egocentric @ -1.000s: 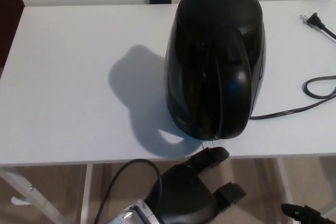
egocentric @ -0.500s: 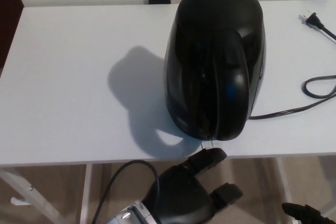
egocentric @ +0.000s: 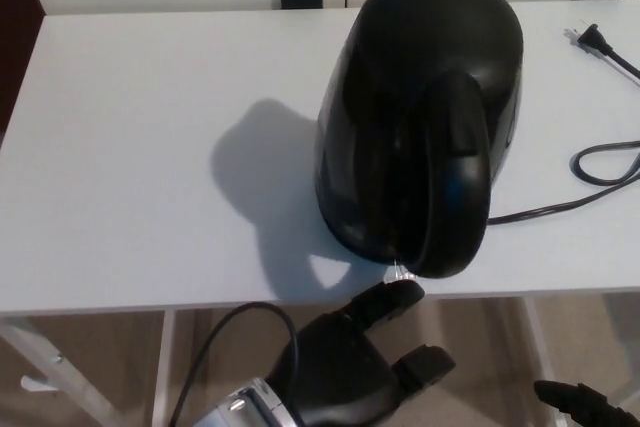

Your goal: The robot walk towards a table in front and click the button on the base of the boilling pot using its left middle finger

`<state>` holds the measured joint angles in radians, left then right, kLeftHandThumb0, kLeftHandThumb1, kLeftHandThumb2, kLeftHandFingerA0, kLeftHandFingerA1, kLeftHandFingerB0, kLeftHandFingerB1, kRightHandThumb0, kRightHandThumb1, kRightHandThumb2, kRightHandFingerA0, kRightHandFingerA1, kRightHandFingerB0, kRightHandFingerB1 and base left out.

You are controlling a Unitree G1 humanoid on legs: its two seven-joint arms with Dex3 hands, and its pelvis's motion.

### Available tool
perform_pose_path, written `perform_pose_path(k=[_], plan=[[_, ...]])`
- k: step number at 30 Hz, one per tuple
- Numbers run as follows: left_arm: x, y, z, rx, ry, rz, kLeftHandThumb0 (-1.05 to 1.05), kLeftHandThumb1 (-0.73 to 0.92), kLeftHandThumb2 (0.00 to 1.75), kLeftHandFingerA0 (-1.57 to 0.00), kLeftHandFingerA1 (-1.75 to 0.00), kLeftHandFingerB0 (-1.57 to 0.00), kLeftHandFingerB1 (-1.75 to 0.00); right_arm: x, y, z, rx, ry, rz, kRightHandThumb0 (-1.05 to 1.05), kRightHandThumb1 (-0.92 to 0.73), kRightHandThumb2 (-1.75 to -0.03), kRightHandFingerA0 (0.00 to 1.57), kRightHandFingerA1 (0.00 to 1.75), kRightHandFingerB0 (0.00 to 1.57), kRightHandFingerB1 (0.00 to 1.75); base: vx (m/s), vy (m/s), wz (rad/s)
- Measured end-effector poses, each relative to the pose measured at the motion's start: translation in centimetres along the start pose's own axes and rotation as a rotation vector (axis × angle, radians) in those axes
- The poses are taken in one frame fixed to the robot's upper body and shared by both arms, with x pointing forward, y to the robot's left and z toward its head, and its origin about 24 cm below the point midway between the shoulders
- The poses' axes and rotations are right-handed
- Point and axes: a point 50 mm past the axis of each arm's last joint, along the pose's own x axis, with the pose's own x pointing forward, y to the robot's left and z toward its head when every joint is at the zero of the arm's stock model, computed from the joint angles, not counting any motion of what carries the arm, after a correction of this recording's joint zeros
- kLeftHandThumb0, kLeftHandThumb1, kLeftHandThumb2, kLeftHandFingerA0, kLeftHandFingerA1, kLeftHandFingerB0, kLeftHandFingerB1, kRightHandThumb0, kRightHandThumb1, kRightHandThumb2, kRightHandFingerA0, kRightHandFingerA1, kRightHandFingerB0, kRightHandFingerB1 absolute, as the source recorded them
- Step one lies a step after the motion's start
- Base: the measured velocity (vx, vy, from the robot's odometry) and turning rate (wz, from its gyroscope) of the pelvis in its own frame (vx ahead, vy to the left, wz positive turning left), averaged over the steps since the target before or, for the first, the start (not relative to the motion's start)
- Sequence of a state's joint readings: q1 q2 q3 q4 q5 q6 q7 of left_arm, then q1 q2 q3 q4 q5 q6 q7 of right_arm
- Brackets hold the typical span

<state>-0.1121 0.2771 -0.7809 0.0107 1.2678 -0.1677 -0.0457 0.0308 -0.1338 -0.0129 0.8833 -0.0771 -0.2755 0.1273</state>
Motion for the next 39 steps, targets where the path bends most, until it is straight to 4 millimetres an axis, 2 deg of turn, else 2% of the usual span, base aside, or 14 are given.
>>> perform_pose_path(k=[2, 3, 5, 15, 16, 21, 23, 24, 29, 31, 33, 36, 37, 39], plan=[[-0.1, 0.2, 0.1, -0.001, 0.0, 0.008, -0.86, 0.63, 0.98, -0.37, -0.49, -0.08, -0.35, 0.0, 0.0, 0.0, 0.0, -0.002, -0.001, -0.21, -0.6, -0.57, 0.57, 0.5, 0.29, 0.38, 0.0, 0.0, 0.0], [-0.2, 0.2, 0.1, 0.0, 0.0, 0.01, -0.85, 0.77, 0.65, -0.48, -0.38, -0.16, -0.27, 0.0, 0.0, 0.0, 0.0, -0.001, -0.001, -0.19, -0.6, -0.57, 0.57, 0.5, 0.31, 0.38, 0.0, 0.0, 0.0], [-0.3, 0.2, 0.0, 0.001, 0.001, 0.011, -0.86, 0.63, 0.98, -0.38, -0.49, -0.08, -0.36, 0.0, 0.0, 0.1, 0.001, -0.001, -0.002, -0.18, -0.59, -0.56, 0.57, 0.52, 0.32, 0.4, 0.0, 0.0, 0.0], [-2.7, 2.0, 1.1, -0.042, -0.021, 0.059, -0.92, 0.68, 1.03, -0.36, -0.5, -0.05, -0.28, -0.4, 0.2, -0.8, -0.004, 0.022, 0.005, -0.17, -0.6, -0.57, 0.59, 0.57, 0.27, 0.38, 0.0, 0.0, 0.0], [-3.0, 2.6, 1.3, -0.048, -0.027, 0.077, -0.91, 0.67, 1.03, -0.35, -0.5, -0.05, -0.28, -0.5, 0.2, -0.9, -0.004, 0.02, 0.008, -0.17, -0.42, -0.87, 0.51, 0.67, 0.17, 0.51, 0.0, 0.0, 0.0], [-4.8, 5.7, 2.4, -0.073, -0.077, 0.176, -0.86, 0.61, 0.96, -0.37, -0.51, -0.12, -0.39, -0.7, 0.3, -1.1, -0.012, 0.008, 0.023, -0.27, -0.58, -0.56, 0.49, 0.56, 0.43, 0.45, 0.0, 0.0, 0.0], [-5.6, 6.7, 2.8, -0.085, -0.093, 0.209, -0.87, 0.77, 0.64, -0.43, -0.39, -0.18, -0.27, -0.7, 0.3, -1.2, -0.014, 0.007, 0.024, -0.25, -0.57, -0.56, 0.5, 0.56, 0.45, 0.45, 0.0, 0.0, 0.0], [-6.1, 7.2, 3.0, -0.09, -0.1, 0.228, -0.87, 0.77, 0.64, -0.43, -0.38, -0.19, -0.27, -0.7, 0.3, -1.2, -0.014, 0.008, 0.025, -0.2, -0.39, -0.86, 0.42, 0.64, 0.21, 0.52, 0.0, 0.0, 0.0], [-9.2, 9.1, 3.8, -0.125, -0.129, 0.284, -0.86, 0.6, 0.96, -0.38, -0.51, -0.17, -0.4, -0.9, 0.4, -1.4, -0.014, 0.011, 0.03, -0.17, -0.43, -0.88, 0.44, 0.63, 0.17, 0.5, 0.0, 0.0, 0.0], [-10.5, 8.9, 3.8, -0.145, -0.128, 0.256, -0.86, 0.77, 0.64, -0.47, -0.41, -0.27, -0.3, -0.9, 0.4, -1.5, -0.017, 0.011, 0.029, -0.16, -0.42, -0.87, 0.46, 0.63, 0.18, 0.5, 0.0, 0.0, 0.0], [-11.6, 8.0, 3.7, -0.173, -0.113, 0.196, -0.85, 0.62, 0.96, -0.38, -0.51, -0.14, -0.4, -0.9, 0.4, -1.5, -0.019, 0.013, 0.028, -0.16, -0.59, -0.57, 0.57, 0.49, 0.29, 0.38, 0.0, 0.0, 0.0], [-13.3, 5.9, 3.6, -0.233, -0.076, 0.075, -0.84, 0.79, 0.64, -0.45, -0.4, -0.2, -0.28, -1.0, 0.5, -1.7, -0.021, 0.021, 0.027, -0.13, -0.41, -0.86, 0.49, 0.64, 0.19, 0.51, 0.0, 0.0, 0.0], [-13.8, 5.2, 3.4, -0.25, -0.058, 0.041, -0.85, 0.66, 1.01, -0.3, -0.49, -0.08, -0.36, -1.0, 0.5, -1.8, -0.021, 0.025, 0.027, -0.12, -0.42, -0.86, 0.48, 0.63, 0.18, 0.5, 0.0, 0.0, 0.0], [-15.0, 3.2, 3.1, -0.29, -0.016, -0.057, -0.84, 0.64, 0.99, -0.28, -0.48, -0.08, -0.35, -0.9, 0.5, -1.7, -0.027, 0.028, 0.026, -0.11, -0.42, -0.86, 0.48, 0.64, 0.18, 0.5, 0.0, 0.0, 0.0]])
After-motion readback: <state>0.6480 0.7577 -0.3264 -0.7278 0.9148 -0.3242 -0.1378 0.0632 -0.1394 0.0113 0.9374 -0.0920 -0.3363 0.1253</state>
